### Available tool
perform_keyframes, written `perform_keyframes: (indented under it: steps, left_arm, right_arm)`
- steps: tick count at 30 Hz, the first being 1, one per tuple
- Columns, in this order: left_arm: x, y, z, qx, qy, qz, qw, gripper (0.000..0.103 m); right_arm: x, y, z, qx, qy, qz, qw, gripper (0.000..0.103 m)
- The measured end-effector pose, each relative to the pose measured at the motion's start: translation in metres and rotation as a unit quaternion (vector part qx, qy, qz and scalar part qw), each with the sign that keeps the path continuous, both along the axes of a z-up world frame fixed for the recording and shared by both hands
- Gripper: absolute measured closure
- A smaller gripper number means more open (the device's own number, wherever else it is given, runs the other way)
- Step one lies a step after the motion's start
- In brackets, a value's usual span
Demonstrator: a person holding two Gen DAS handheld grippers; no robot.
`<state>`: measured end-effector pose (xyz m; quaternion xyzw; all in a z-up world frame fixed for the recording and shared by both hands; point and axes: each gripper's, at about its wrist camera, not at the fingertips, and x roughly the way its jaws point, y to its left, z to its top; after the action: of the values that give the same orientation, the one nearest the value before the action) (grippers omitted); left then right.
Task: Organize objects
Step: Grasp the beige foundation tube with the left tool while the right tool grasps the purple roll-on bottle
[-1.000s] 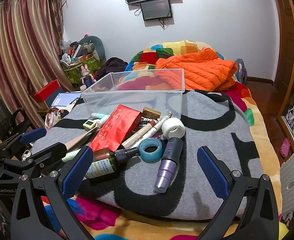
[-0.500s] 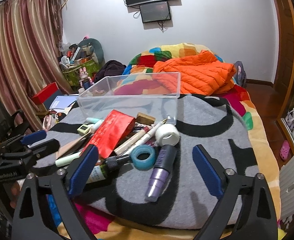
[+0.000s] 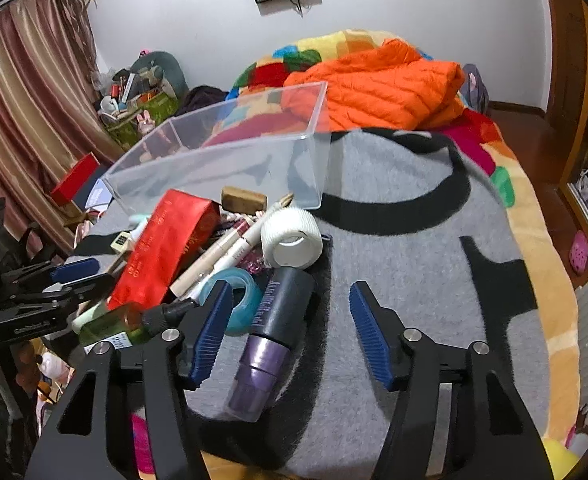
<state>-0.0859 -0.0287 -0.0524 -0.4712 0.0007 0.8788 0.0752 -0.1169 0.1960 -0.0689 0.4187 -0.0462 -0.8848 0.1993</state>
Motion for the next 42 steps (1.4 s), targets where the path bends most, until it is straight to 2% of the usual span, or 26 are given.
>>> perform_keyframes:
  steps: [2,4,8,11,13,16,23,32,36,42]
  left_arm:
    - [-0.007,0.003,-0.004,-0.009,-0.010,-0.008,0.9999,0.054]
    - [-0.011,0.005,-0.006,-0.014,-0.014,-0.013,0.9997,0.057]
    - [-0.018,0.009,-0.009,-0.023,-0.016,-0.021,0.9994,0.059]
    - [-0.017,0.009,-0.008,-0.024,-0.011,-0.014,0.9995,0.072]
    - [-0.015,0.006,-0.007,-0.020,-0.011,-0.010,0.9997,0.087]
    - [-0.010,0.000,-0.005,-0.012,-0.013,-0.004,0.9998,0.095]
    - [0.014,-0.002,-0.002,-0.024,-0.018,-0.017,0.9994,0.095]
    - [-0.018,0.009,-0.005,-0.026,-0.027,-0.033,0.9988,0.094]
    - [-0.016,0.005,-0.002,-0.011,-0.017,-0.018,0.9996,0.097]
    - [0.002,-0.001,0.020,-0.009,0.027,-0.005,0.9996,0.100]
  right_arm:
    - [-0.004,-0.003,-0.003,0.009,-0.003,0.004,1.000,0.052]
    - [-0.007,-0.007,-0.006,0.018,-0.007,0.007,1.000,0.061]
    - [-0.009,-0.004,-0.009,0.009,-0.012,0.009,1.000,0.066]
    - [-0.006,-0.001,-0.008,0.006,-0.014,0.016,1.000,0.074]
    - [-0.002,-0.001,-0.007,0.013,-0.010,0.021,1.000,0.077]
    - [0.002,-0.001,-0.005,0.035,-0.002,0.027,0.999,0.079]
    - [0.011,0.001,-0.008,0.073,-0.003,0.025,0.997,0.078]
    - [0.015,0.005,-0.016,0.055,-0.017,0.022,0.998,0.080]
    - [0.019,0.011,-0.004,0.048,0.007,0.011,0.999,0.080]
    - [0.007,0.012,0.025,0.032,0.042,0.013,0.999,0.080]
